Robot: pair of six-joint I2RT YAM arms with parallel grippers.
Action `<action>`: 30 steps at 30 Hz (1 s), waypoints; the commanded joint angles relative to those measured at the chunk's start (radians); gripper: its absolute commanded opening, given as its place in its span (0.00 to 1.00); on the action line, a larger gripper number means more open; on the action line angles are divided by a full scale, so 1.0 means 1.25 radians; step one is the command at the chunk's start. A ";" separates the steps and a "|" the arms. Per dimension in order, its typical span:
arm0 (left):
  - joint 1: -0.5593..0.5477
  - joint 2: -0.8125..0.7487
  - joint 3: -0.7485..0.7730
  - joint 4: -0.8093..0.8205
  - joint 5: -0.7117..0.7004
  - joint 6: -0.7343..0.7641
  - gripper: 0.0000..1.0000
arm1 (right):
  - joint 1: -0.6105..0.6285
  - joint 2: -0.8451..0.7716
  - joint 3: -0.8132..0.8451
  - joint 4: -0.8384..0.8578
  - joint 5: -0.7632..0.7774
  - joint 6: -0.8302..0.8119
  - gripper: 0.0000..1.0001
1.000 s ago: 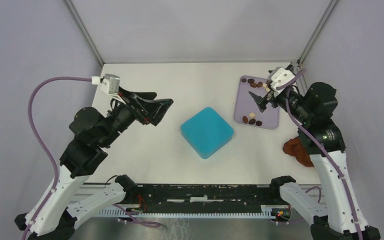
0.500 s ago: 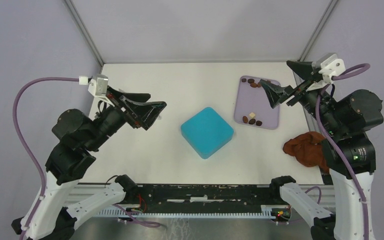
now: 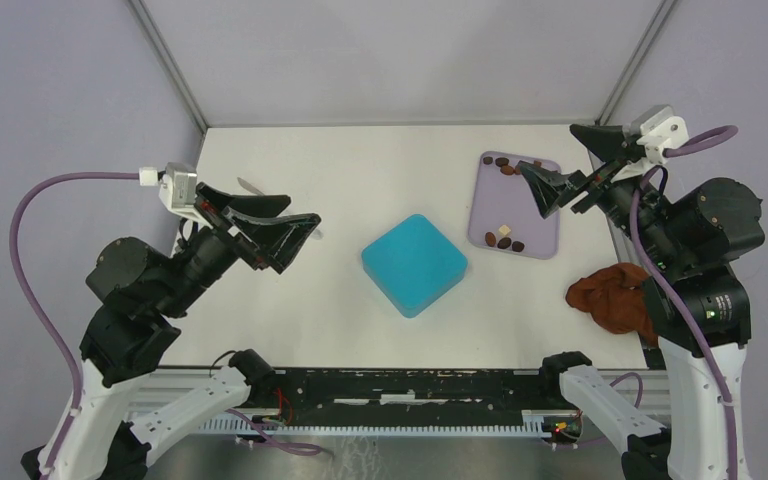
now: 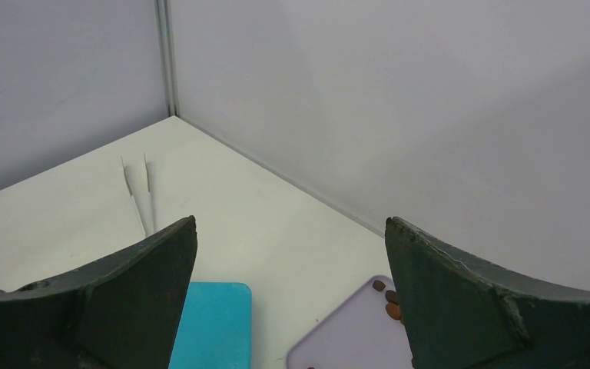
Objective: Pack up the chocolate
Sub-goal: Reset both arms
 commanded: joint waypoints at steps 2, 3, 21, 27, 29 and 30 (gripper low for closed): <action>0.001 -0.021 -0.013 0.010 -0.008 -0.016 1.00 | -0.001 -0.004 -0.005 0.009 -0.003 -0.005 0.98; 0.001 -0.023 -0.013 0.008 -0.009 -0.015 1.00 | -0.002 -0.005 -0.005 0.008 -0.003 -0.005 0.98; 0.001 -0.033 -0.038 0.007 -0.022 -0.017 1.00 | -0.001 -0.013 -0.031 0.020 0.021 -0.009 0.98; 0.001 -0.039 -0.051 0.007 -0.023 -0.018 1.00 | -0.001 -0.015 -0.038 0.021 0.027 -0.012 0.98; 0.001 -0.039 -0.051 0.007 -0.024 -0.017 1.00 | -0.002 -0.015 -0.036 0.019 0.028 -0.012 0.98; 0.000 -0.039 -0.050 0.007 -0.024 -0.017 1.00 | -0.002 -0.015 -0.035 0.019 0.027 -0.012 0.98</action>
